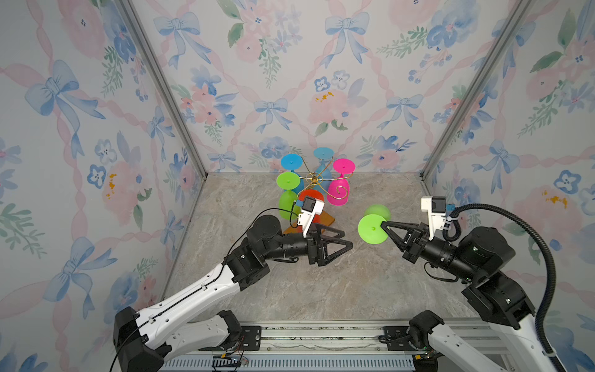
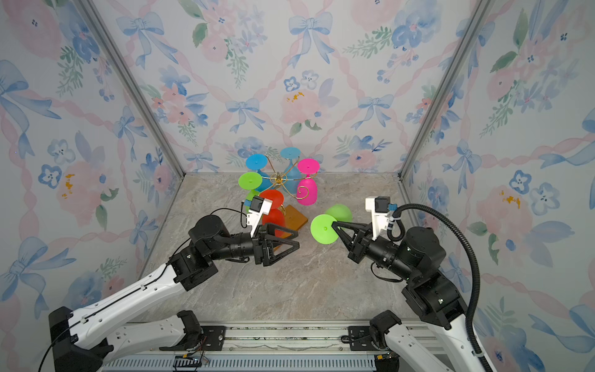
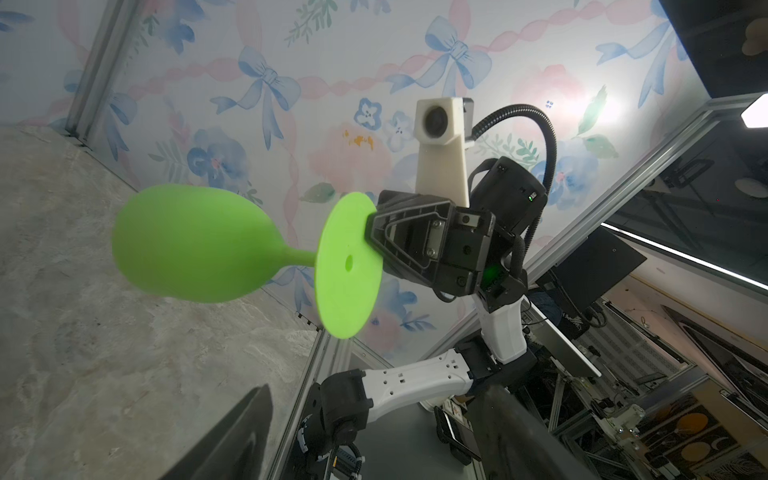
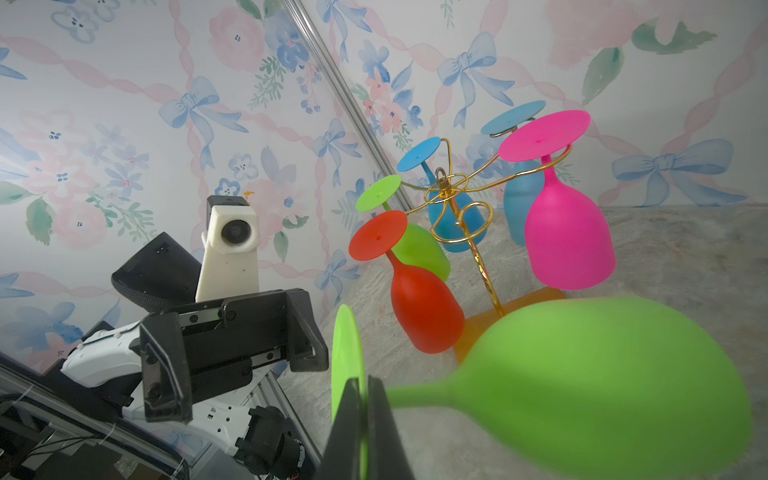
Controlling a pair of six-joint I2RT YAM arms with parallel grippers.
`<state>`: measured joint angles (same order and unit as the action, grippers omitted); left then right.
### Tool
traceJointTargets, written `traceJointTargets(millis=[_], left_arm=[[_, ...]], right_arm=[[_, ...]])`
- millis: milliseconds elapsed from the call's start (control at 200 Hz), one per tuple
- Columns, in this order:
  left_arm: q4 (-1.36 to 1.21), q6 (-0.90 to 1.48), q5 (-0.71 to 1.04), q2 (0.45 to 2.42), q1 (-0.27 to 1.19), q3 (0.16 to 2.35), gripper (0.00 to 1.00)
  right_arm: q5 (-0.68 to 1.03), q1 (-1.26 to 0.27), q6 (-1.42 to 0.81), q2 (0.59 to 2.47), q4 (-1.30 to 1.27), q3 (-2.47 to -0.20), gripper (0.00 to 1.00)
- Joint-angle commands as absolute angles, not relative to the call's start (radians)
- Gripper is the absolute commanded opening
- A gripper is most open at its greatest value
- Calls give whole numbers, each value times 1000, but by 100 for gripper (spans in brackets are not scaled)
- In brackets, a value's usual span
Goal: Take the wine glass off the wine glass rack
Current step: 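Grasp the lime-green glass base with the left gripper beside the right gripper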
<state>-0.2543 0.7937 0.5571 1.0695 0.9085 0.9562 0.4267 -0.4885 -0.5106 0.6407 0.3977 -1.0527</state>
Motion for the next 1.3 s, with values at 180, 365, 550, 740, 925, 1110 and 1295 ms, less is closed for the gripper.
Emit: traceJointTargets(millis=[180,365,550,740,925,1110,1295], left_arm=[[-305,769,488,1149,961,1017,73],[-320,762,492,1174,982,1039,66],[-343,773,486,1181,985,1042,56],[-350,779,491,1184,991,1042,45],[-354,781,495,1195,998,1039,35],[-361,781,506,1214,1006,1044,23],[-364,781,510,1229,1012,1051,9]], right_arm=[[443,-534,-445,602,413,-1033,0],[452,-541,-453,595,399,-1012,0],[470,-550,-476,591,355,-990,0],[449,-560,-478,577,344,-975,0],[434,-561,-479,566,345,-969,0],[405,-561,-469,562,367,-975,0],[397,-561,-468,558,369,-974,0]])
